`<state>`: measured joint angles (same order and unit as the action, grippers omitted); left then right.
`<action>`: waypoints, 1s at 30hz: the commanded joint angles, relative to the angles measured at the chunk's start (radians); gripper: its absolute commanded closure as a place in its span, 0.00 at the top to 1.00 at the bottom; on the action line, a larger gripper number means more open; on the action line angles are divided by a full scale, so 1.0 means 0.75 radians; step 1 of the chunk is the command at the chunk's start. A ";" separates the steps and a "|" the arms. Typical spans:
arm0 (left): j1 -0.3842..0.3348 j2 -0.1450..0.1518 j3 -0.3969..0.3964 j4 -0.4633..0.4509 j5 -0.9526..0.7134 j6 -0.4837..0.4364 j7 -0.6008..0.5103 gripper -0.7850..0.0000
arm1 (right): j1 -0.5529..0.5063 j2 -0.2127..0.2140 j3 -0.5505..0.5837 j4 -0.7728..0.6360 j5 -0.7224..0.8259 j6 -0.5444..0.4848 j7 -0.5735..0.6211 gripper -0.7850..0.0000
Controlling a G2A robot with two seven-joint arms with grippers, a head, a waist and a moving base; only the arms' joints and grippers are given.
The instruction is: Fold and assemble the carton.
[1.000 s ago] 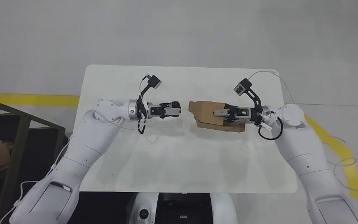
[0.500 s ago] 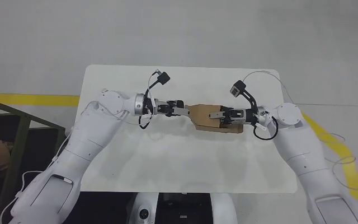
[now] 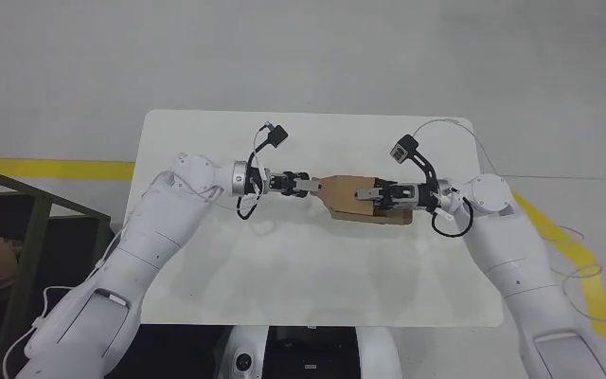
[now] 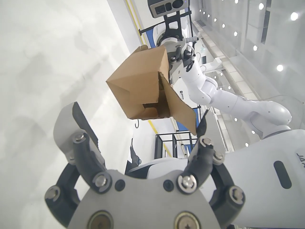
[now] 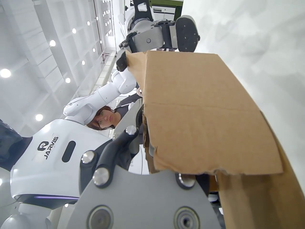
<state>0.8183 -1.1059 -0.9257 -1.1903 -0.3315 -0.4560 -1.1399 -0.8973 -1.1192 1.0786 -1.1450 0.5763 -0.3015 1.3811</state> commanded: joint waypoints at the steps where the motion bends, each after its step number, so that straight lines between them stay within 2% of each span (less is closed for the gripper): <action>1: 0.006 -0.001 -0.001 0.016 -0.007 -0.001 0.008 1.00 | -0.002 0.000 0.004 -0.001 0.017 -0.008 0.004 0.00; 13: 0.041 -0.014 0.007 0.062 -0.094 0.003 -0.001 1.00 | -0.011 -0.006 0.009 -0.013 0.102 -0.036 0.036 0.00; 30: 0.026 -0.061 0.058 0.146 -0.201 -0.060 0.021 1.00 | -0.010 -0.013 0.009 -0.026 0.145 -0.060 0.066 0.00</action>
<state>0.8389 -1.1490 -0.8871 -1.0837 -0.4786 -0.4987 -1.1220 -0.9050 -1.1288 1.0855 -1.1657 0.6841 -0.3459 1.4300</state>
